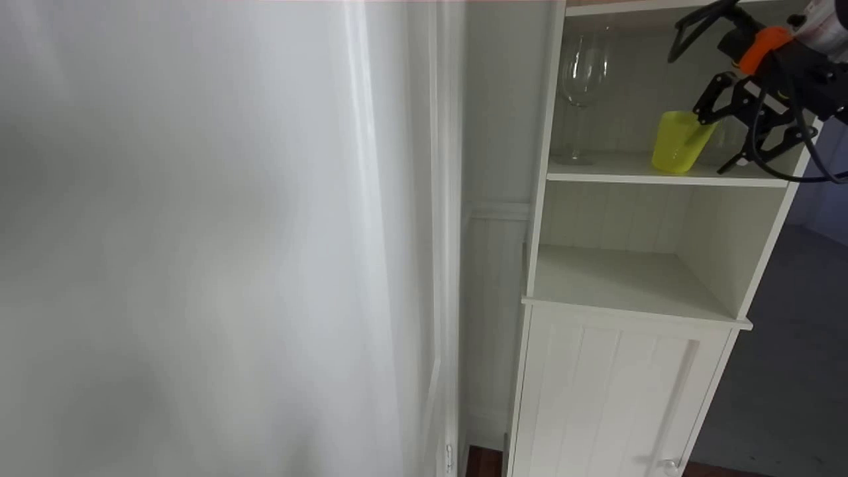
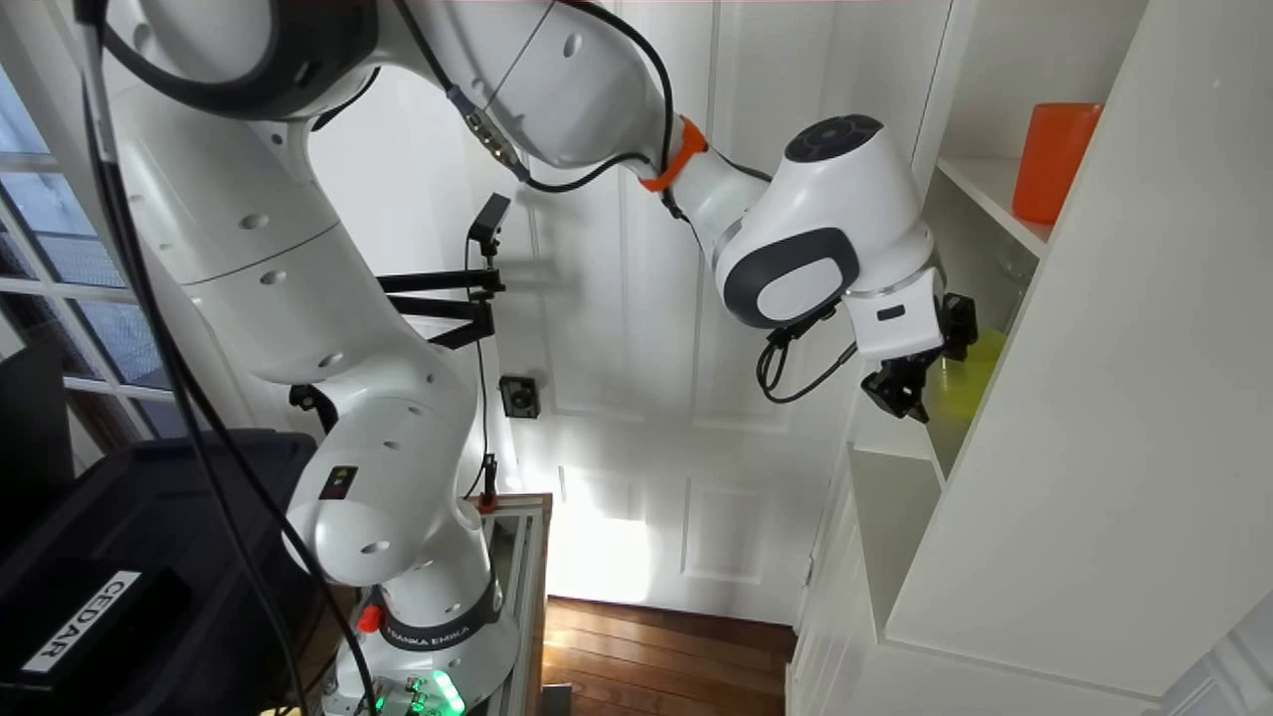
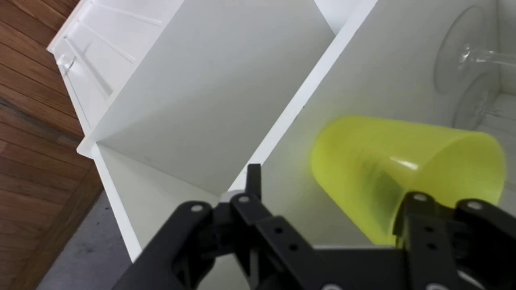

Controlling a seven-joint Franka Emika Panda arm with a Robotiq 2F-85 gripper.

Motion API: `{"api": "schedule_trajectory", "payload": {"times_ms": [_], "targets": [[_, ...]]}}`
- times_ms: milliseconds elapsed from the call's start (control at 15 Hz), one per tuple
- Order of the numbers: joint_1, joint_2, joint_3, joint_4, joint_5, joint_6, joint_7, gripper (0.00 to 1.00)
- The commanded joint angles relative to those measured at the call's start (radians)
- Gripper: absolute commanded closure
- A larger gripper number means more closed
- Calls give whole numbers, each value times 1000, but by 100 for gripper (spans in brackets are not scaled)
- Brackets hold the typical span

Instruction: Move the yellow cup to the middle shelf

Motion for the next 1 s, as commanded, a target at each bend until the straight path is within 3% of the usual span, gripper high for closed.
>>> {"api": "schedule_trajectory", "payload": {"times_ms": [0, 667, 933], "targets": [[-12, 7, 18, 8, -17, 19, 23, 2], [-17, -107, 16, -71, -123, 69, -59, 0], [6, -181, 2, -110, -95, 46, -152, 0]]}}
